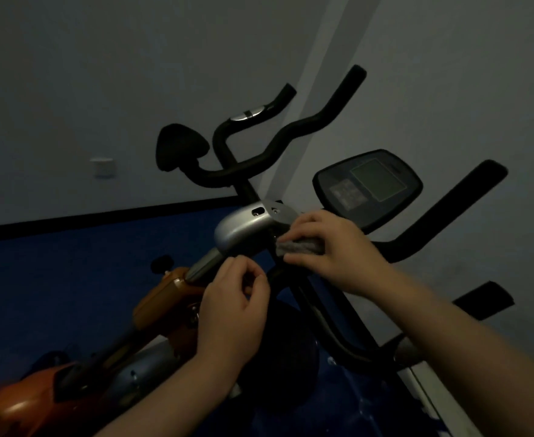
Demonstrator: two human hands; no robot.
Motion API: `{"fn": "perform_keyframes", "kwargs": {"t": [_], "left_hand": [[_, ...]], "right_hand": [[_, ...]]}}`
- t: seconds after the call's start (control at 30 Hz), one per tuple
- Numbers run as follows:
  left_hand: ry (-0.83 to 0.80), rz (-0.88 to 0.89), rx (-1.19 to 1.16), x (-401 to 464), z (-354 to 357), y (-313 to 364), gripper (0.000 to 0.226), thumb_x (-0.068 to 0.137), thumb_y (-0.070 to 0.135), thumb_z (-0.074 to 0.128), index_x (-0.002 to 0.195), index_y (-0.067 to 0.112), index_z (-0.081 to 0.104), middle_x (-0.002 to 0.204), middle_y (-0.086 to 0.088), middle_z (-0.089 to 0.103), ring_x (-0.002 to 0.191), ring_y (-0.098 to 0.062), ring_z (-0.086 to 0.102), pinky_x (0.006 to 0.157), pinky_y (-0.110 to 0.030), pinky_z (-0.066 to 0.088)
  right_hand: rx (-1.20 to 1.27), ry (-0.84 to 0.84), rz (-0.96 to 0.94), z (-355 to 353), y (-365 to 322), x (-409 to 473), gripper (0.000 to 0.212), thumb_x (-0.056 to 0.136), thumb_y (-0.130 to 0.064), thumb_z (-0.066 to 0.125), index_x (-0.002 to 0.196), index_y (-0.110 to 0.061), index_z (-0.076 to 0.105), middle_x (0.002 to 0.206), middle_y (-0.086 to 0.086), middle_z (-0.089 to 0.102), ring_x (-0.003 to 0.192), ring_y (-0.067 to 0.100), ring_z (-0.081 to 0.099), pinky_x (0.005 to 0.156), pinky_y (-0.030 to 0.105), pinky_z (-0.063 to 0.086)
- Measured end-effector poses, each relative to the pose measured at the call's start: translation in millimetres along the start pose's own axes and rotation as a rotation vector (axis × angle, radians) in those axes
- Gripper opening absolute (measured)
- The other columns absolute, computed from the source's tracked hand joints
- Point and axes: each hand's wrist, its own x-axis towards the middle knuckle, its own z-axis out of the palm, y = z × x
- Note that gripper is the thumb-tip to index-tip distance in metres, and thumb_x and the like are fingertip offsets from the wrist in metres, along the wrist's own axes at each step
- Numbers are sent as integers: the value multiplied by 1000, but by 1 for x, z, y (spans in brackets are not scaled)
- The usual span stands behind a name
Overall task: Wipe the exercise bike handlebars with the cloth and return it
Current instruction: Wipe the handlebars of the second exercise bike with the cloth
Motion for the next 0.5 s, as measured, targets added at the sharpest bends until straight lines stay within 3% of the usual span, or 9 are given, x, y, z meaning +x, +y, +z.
{"fn": "perform_keyframes", "kwargs": {"t": [0.1,0.2,0.27,0.37,0.5], "left_hand": [[3,8,14,1,0,0,16,87,19,55,72,26,53,74,9,54,73,-9,55,60,-19,40],[-4,15,34,0,-1,1,14,88,21,55,74,25,53,76,9,54,72,-10,54,62,-26,43],[-19,12,38,-1,-2,1,12,86,27,51,74,26,53,76,9,54,71,-9,53,63,-31,44],[-22,6,29,-2,-2,2,12,85,32,48,73,29,51,76,10,53,71,-8,53,62,-28,40],[-17,9,42,0,-2,1,12,84,33,47,74,29,51,76,10,52,72,-9,52,64,-29,41]], "right_hand": [[-56,-64,38,8,-7,28,23,72,-35,78,94,-31,73,95,-10,48,91,8,50,78,22,44],[-128,62,59,20,-19,40,26,71,-32,80,95,-24,73,91,-7,47,86,10,48,73,24,41],[-137,33,39,13,-11,29,22,68,-37,80,89,-36,72,83,-16,50,80,6,49,67,20,38],[-61,-83,88,1,-9,24,22,63,-40,83,82,-44,71,76,-22,59,78,0,58,64,14,42],[-233,129,105,21,-22,41,27,69,-40,80,93,-31,73,93,-2,61,84,14,57,67,22,37]]}}
